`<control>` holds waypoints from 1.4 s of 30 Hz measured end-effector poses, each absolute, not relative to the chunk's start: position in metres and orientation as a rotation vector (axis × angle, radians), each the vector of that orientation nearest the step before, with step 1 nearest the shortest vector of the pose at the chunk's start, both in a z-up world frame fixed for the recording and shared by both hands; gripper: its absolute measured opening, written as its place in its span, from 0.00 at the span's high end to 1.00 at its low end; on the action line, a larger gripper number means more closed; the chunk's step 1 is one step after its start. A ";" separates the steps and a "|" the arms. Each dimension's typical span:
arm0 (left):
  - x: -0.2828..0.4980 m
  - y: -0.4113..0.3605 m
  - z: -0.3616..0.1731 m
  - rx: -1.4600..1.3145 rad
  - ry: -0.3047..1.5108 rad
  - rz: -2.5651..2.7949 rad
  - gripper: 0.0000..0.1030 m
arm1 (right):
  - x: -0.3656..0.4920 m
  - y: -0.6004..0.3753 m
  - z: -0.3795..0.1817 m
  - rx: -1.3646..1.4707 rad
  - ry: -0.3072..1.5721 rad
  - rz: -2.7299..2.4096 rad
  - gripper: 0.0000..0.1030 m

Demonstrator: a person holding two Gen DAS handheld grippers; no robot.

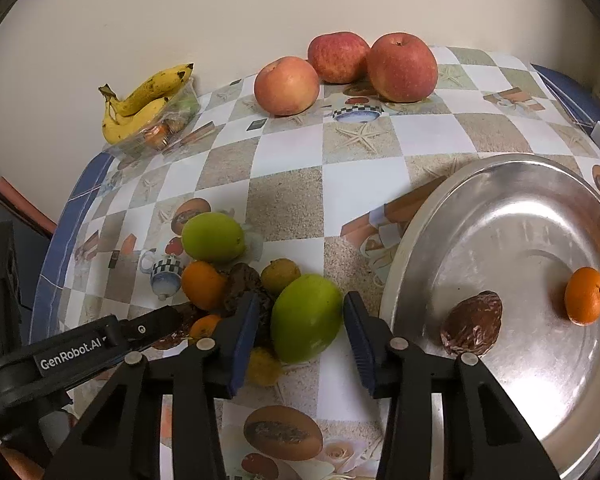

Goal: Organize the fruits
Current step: 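Grasp a brown date with the left tool while the right tool grasps a green apple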

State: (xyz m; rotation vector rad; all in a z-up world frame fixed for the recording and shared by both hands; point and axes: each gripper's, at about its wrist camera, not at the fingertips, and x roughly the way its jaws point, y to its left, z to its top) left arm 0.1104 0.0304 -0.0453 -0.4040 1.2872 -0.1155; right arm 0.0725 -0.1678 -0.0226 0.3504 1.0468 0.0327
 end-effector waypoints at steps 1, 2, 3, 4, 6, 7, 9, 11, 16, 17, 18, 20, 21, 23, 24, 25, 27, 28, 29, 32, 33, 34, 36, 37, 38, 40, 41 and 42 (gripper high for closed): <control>0.111 0.030 -0.045 -0.404 1.284 -0.114 0.59 | 0.072 -0.166 -0.023 0.339 1.048 0.029 0.56; 0.111 0.031 -0.045 -0.409 1.283 -0.113 0.59 | 0.073 -0.165 -0.023 0.326 1.049 0.025 0.56; 0.111 0.032 -0.045 -0.419 1.282 -0.111 0.59 | 0.073 -0.164 -0.023 0.320 1.050 0.023 0.56; 0.111 0.034 -0.044 -0.424 1.280 -0.108 0.60 | 0.073 -0.164 -0.023 0.318 1.050 0.021 0.56; 0.111 0.037 -0.042 -0.427 1.275 -0.100 0.60 | 0.073 -0.164 -0.023 0.313 1.051 0.017 0.57; 0.111 0.038 -0.041 -0.427 1.273 -0.098 0.61 | 0.073 -0.163 -0.023 0.300 1.053 0.011 0.58; 0.112 0.038 -0.040 -0.430 1.274 -0.095 0.61 | 0.074 -0.160 -0.023 0.273 1.058 0.001 0.59; 0.112 0.039 -0.040 -0.434 1.274 -0.093 0.61 | 0.075 -0.155 -0.024 0.223 1.067 -0.010 0.59; 0.112 0.039 -0.036 -0.424 1.264 -0.087 0.61 | 0.075 -0.154 -0.025 0.208 1.066 -0.018 0.58; 0.111 0.039 -0.036 -0.421 1.262 -0.085 0.61 | 0.075 -0.153 -0.025 0.197 1.066 -0.017 0.58; 0.112 0.038 -0.036 -0.418 1.263 -0.084 0.61 | 0.075 -0.151 -0.025 0.189 1.067 -0.017 0.58; 0.112 0.037 -0.036 -0.410 1.265 -0.083 0.61 | 0.075 -0.149 -0.025 0.178 1.070 -0.017 0.58; 0.112 0.036 -0.037 -0.407 1.269 -0.082 0.61 | 0.075 -0.147 -0.026 0.170 1.071 -0.015 0.58; 0.112 0.036 -0.039 -0.416 1.271 -0.082 0.61 | 0.075 -0.144 -0.028 0.163 1.077 -0.010 0.58; 0.112 0.036 -0.039 -0.418 1.272 -0.082 0.61 | 0.076 -0.143 -0.029 0.166 1.082 -0.005 0.58; 0.113 0.035 -0.040 -0.418 1.273 -0.082 0.61 | 0.076 -0.143 -0.030 0.168 1.086 -0.002 0.58; 0.113 0.036 -0.041 -0.423 1.271 -0.080 0.60 | 0.076 -0.141 -0.031 0.163 1.091 -0.004 0.58; 0.113 0.036 -0.042 -0.429 1.275 -0.078 0.60 | 0.076 -0.141 -0.032 0.159 1.095 -0.006 0.58; 0.113 0.037 -0.043 -0.433 1.275 -0.080 0.59 | 0.076 -0.140 -0.033 0.158 1.097 -0.006 0.58; 0.114 0.038 -0.046 -0.449 1.281 -0.081 0.57 | 0.076 -0.141 -0.033 0.165 1.097 0.001 0.58; 0.114 0.037 -0.046 -0.450 1.281 -0.082 0.56 | 0.076 -0.141 -0.033 0.170 1.098 0.002 0.58; 0.114 0.037 -0.046 -0.449 1.282 -0.083 0.56 | 0.075 -0.142 -0.033 0.176 1.098 0.002 0.58; 0.113 0.035 -0.047 -0.448 1.283 -0.085 0.56 | 0.076 -0.144 -0.033 0.189 1.100 0.003 0.58; 0.112 0.035 -0.048 -0.458 1.282 -0.080 0.56 | 0.076 -0.145 -0.033 0.201 1.102 0.002 0.58; 0.112 0.036 -0.048 -0.472 1.284 -0.071 0.57 | 0.075 -0.146 -0.033 0.206 1.102 0.002 0.58; 0.111 0.037 -0.048 -0.487 1.282 -0.068 0.58 | 0.075 -0.146 -0.033 0.211 1.103 0.004 0.58; 0.111 0.038 -0.049 -0.496 1.281 -0.066 0.58 | 0.075 -0.146 -0.032 0.210 1.103 0.005 0.58; 0.111 0.040 -0.049 -0.508 1.281 -0.062 0.58 | 0.075 -0.146 -0.032 0.211 1.103 0.005 0.58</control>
